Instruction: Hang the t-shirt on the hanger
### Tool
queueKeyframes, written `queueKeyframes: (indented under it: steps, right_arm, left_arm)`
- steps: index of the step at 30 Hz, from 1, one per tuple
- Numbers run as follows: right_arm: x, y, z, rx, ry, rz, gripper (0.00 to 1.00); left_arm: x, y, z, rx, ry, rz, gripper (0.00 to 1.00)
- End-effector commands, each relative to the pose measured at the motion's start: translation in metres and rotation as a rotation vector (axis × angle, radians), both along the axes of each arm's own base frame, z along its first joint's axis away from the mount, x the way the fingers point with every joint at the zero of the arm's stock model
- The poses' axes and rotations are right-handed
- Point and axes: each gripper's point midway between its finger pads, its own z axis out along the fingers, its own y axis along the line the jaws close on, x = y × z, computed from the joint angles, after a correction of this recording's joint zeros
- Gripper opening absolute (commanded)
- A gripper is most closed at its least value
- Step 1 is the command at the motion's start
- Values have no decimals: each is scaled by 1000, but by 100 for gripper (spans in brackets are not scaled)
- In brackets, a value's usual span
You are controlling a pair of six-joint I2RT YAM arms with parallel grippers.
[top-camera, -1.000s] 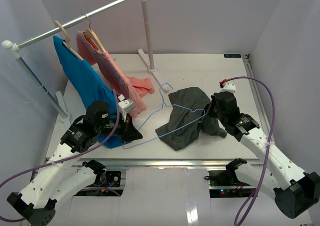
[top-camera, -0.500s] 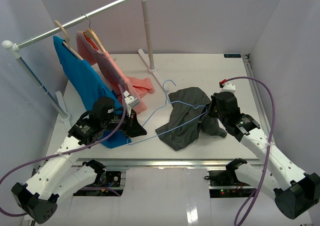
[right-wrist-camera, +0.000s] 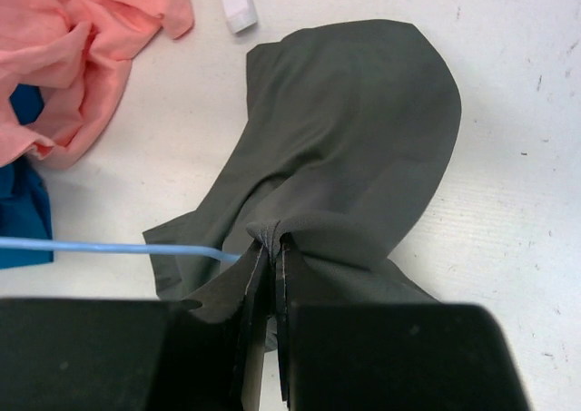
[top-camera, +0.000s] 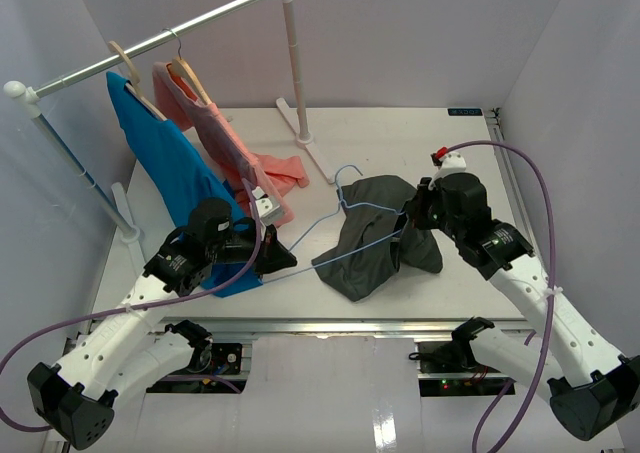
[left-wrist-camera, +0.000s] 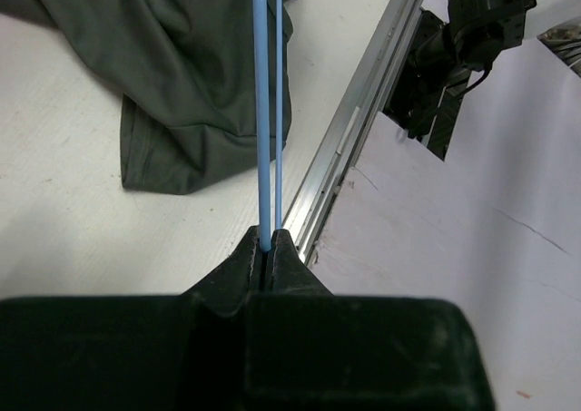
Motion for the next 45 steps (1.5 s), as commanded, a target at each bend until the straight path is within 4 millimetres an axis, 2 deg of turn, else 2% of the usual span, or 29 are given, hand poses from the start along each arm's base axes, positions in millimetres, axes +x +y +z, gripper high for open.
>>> queueKeyframes:
  steps: [1,5,15,20,25,28,32,36,39,43,45]
  right_arm:
    - [-1,12,41,23,-75,99,8]
    - [-5,24,61,23,-92,186,8]
    - [-24,57,71,99,-62,402,8]
    - [-45,83,91,225,-71,565,8]
    - [-60,97,103,295,-78,642,8]
    - [-65,99,110,330,-101,649,9]
    - [-71,104,113,389,-83,664,10]
    - [-78,106,117,411,-86,684,19]
    - [-76,99,116,381,-100,647,37]
    - [-70,88,115,325,-121,592,47]
    - [-68,86,116,307,-132,582,50]
  left_arm:
    - [6,-6,24,-48,-225,-88,0]
    - [11,-8,30,-48,-304,-115,0]
    - [26,-24,40,-102,-360,-137,0]
    - [30,-33,41,-141,-366,-159,0]
    - [36,-38,40,-171,-363,-145,0]
    - [40,-41,46,-212,-377,-126,0]
    - [40,-46,48,-271,-351,-108,0]
    - [39,-50,51,-315,-348,-108,0]
    - [35,-51,51,-345,-347,-112,0]
    - [31,-52,45,-365,-335,-135,0]
    - [30,-53,41,-372,-321,-139,0]
